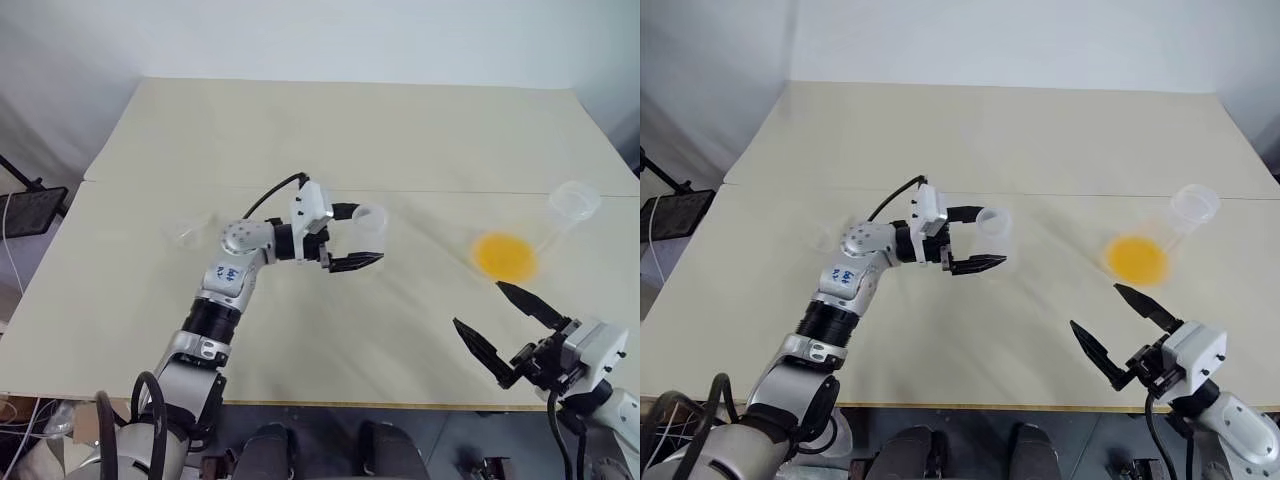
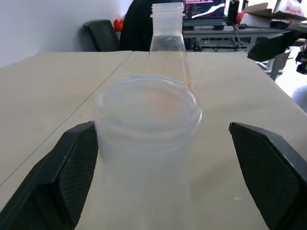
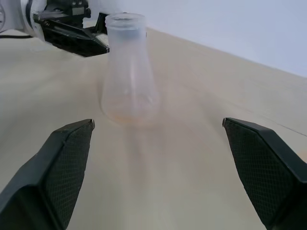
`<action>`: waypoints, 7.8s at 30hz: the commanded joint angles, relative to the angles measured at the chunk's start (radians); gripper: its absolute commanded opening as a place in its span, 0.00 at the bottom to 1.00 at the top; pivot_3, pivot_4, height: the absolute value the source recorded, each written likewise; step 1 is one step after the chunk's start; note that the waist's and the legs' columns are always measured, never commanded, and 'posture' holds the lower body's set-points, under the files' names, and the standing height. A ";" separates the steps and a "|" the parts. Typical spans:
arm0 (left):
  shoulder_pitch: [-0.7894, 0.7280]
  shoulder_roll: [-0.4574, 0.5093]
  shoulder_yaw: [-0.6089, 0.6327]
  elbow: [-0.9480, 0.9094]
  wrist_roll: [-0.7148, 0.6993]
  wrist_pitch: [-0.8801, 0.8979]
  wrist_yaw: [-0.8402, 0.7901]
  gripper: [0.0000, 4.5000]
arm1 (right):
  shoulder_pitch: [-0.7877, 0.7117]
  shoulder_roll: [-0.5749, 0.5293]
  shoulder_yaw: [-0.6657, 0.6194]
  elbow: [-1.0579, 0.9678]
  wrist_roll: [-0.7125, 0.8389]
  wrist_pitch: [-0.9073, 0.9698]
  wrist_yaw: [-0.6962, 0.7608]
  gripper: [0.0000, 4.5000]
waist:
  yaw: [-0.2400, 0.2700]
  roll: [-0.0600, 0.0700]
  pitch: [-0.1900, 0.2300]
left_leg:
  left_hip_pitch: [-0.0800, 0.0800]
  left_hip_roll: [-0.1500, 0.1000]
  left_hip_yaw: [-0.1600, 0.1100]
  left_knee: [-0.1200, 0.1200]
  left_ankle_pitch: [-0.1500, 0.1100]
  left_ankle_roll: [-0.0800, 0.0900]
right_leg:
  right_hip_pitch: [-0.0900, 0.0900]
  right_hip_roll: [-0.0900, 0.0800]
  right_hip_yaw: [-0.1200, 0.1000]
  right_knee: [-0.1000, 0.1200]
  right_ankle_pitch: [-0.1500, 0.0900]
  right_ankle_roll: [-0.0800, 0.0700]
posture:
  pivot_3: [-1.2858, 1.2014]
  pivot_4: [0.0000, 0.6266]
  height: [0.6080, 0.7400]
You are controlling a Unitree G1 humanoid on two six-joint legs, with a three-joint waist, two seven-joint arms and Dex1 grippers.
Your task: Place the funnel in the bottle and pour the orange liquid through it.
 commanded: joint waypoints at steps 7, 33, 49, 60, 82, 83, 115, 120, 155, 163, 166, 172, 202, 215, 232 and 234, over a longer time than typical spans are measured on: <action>0.265 0.118 0.173 -0.296 -0.094 0.050 0.105 0.99 | -0.196 -0.050 0.075 0.124 0.032 0.029 0.073 1.00 | -0.001 0.000 0.000 | 0.000 0.001 -0.001 0.001 0.000 0.000 | 0.000 0.000 0.000 0.001 0.000 0.000 | 0.52 0.24 1.00; 1.044 -0.033 0.660 -0.744 -0.167 -0.001 0.683 0.99 | -0.569 -0.046 0.290 0.333 0.046 0.119 0.320 1.00 | -0.002 -0.002 -0.001 | 0.001 0.006 0.000 0.001 -0.003 0.000 | 0.000 -0.001 0.002 0.002 0.000 -0.001 | 0.52 0.24 1.00; 0.471 0.132 0.498 -0.273 -0.114 0.138 0.697 0.99 | -0.534 -0.045 0.282 0.267 0.036 0.132 0.254 1.00 | -0.007 -0.002 -0.001 | 0.001 0.005 0.002 0.003 -0.004 -0.002 | -0.002 0.004 0.001 0.004 0.000 -0.002 | 0.52 0.24 1.00; 0.378 0.138 0.447 -0.152 -0.113 0.129 0.649 0.66 | -0.496 -0.041 0.276 0.226 0.034 0.122 0.213 1.00 | -0.002 -0.002 -0.001 | 0.001 0.004 0.002 0.004 -0.004 -0.002 | -0.001 0.003 0.001 0.004 0.000 -0.002 | 0.52 0.24 1.00; 0.089 0.383 0.296 -0.286 -0.213 0.063 0.116 0.01 | -0.273 -0.006 0.060 0.051 0.078 0.059 0.000 1.00 | 0.007 -0.003 -0.001 | -0.002 0.004 0.004 0.006 -0.004 -0.003 | -0.001 0.003 -0.002 0.004 0.000 -0.002 | 0.52 0.24 1.00; 0.059 0.395 0.278 -0.289 -0.232 0.087 0.071 0.01 | -0.255 0.002 0.038 0.037 0.083 0.056 -0.023 1.00 | 0.005 -0.003 -0.001 | -0.003 0.004 0.005 0.006 -0.004 -0.003 | -0.001 0.003 -0.002 0.005 0.000 -0.002 | 0.52 0.24 1.00; -0.468 0.258 -0.006 0.154 0.027 -0.239 -0.318 0.01 | 0.115 0.194 0.010 -0.137 0.011 -0.085 -0.228 1.00 | 0.000 -0.002 -0.001 | 0.000 0.005 0.013 0.005 -0.004 -0.003 | -0.004 0.006 0.005 0.004 -0.001 -0.003 | 0.52 0.24 1.00; -0.484 0.296 -0.010 0.169 0.048 -0.257 -0.342 0.01 | 0.091 0.183 0.011 -0.123 0.015 -0.075 -0.224 1.00 | -0.001 -0.002 -0.001 | 0.000 0.005 0.013 0.005 -0.004 -0.003 | -0.004 0.006 0.005 0.005 -0.001 -0.003 | 0.52 0.24 1.00; -0.484 0.214 -0.082 0.221 0.127 -0.315 -0.412 0.27 | 0.034 0.185 0.054 -0.099 -0.002 -0.078 -0.230 1.00 | 0.000 -0.002 -0.001 | -0.001 0.005 0.013 0.006 -0.004 -0.003 | -0.004 0.006 0.005 0.005 -0.001 -0.003 | 0.52 0.24 1.00; -0.443 0.205 -0.029 0.222 0.081 -0.263 -0.375 0.80 | 0.017 0.192 0.039 -0.086 -0.006 -0.087 -0.242 1.00 | 0.000 -0.002 -0.001 | 0.000 0.005 0.013 0.006 -0.004 -0.003 | -0.004 0.006 0.005 0.006 -0.001 -0.003 | 0.52 0.24 1.00; -0.391 0.211 0.018 0.214 0.038 -0.229 -0.353 1.00 | 0.017 0.207 -0.009 -0.080 0.004 -0.106 -0.274 1.00 | -0.001 -0.002 -0.001 | 0.000 0.005 0.012 0.006 -0.004 -0.003 | -0.004 0.006 0.005 0.006 -0.001 -0.003 | 0.52 0.24 1.00; -0.182 0.259 0.175 0.114 -0.119 -0.061 -0.302 1.00 | 0.122 0.249 -0.182 -0.055 0.090 -0.161 -0.320 1.00 | -0.002 -0.002 -0.001 | 0.000 0.006 0.009 0.006 -0.004 -0.003 | -0.004 0.006 0.004 0.008 -0.001 -0.003 | 0.52 0.24 1.00; 0.216 0.328 0.230 -0.322 -0.248 0.201 -0.145 1.00 | -0.477 -0.081 -0.164 0.299 0.084 0.365 -0.503 1.00 | -0.004 0.000 -0.002 | 0.001 0.006 0.005 0.009 -0.004 -0.003 | -0.005 0.005 0.008 0.013 -0.002 -0.004 | 0.52 0.24 1.00; 0.236 0.324 0.226 -0.360 -0.255 0.201 -0.114 1.00 | -0.651 -0.083 -0.138 0.474 0.048 0.365 -0.467 1.00 | -0.006 0.000 -0.002 | 0.000 0.006 0.007 0.009 -0.004 -0.003 | -0.005 0.005 0.008 0.013 -0.002 -0.004 | 0.52 0.24 1.00; 0.234 0.296 0.227 -0.355 -0.262 0.183 -0.085 1.00 | -0.755 -0.052 -0.034 0.376 -0.011 0.225 -0.381 0.57 | -0.026 0.002 -0.001 | 0.000 0.006 0.007 0.008 -0.004 -0.003 | -0.008 0.005 0.009 0.013 -0.002 -0.004 | 0.52 0.24 1.00; 0.236 0.283 0.231 -0.360 -0.270 0.188 -0.073 1.00 | -0.795 -0.073 0.044 0.340 -0.069 0.257 -0.384 0.57 | -0.029 0.002 -0.001 | 0.000 0.006 0.007 0.008 -0.004 -0.003 | -0.009 0.005 0.009 0.014 -0.002 -0.004 | 0.52 0.24 1.00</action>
